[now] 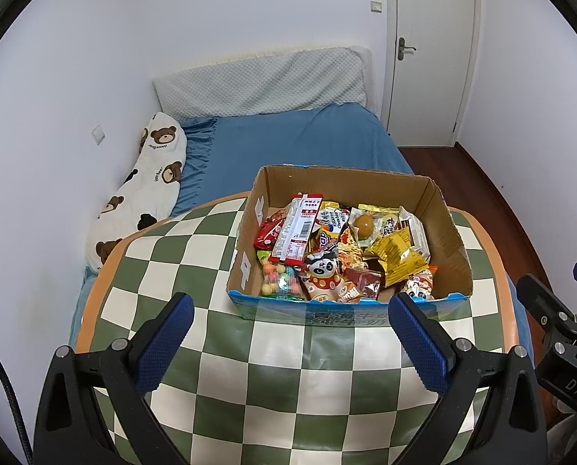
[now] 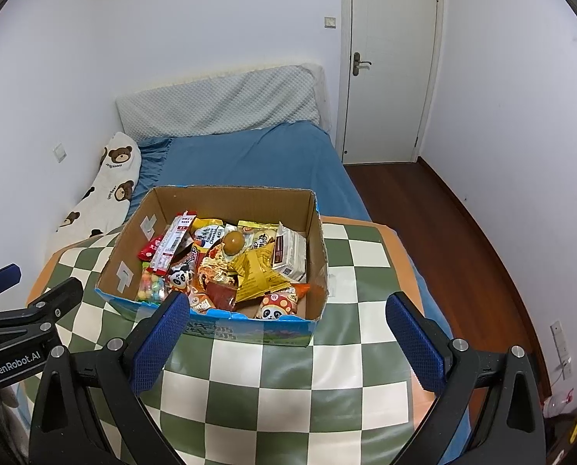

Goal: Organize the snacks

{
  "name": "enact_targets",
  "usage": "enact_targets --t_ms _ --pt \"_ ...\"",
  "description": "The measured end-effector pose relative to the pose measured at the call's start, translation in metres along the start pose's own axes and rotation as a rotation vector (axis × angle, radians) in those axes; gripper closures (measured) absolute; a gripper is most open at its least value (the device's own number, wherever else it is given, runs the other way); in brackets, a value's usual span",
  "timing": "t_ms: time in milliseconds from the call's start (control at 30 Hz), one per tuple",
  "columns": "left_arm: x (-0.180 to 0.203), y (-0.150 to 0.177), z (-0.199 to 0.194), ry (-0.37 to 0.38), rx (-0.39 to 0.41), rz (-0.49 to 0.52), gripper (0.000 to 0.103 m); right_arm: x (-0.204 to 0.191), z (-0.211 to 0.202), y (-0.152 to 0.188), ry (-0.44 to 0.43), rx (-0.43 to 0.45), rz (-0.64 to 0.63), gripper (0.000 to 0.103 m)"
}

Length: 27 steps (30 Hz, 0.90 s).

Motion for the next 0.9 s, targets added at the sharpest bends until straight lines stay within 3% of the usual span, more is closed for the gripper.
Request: enact_targets --t_ms 900 --pt "-0.0025 0.0024 -0.0036 -0.002 -0.007 0.000 0.000 -0.0023 0.0013 -0.0004 -0.011 -0.002 -0.001 0.000"
Point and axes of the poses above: each gripper's, at about its wrist camera, not at the fingertips, and z roughly the way its jaws point, x to its right, y to its underside, the point moved 7 cm from there along z, roughly the way its jaws point, and after that the axes turned 2 degrees about z, right-handed, at the moved point
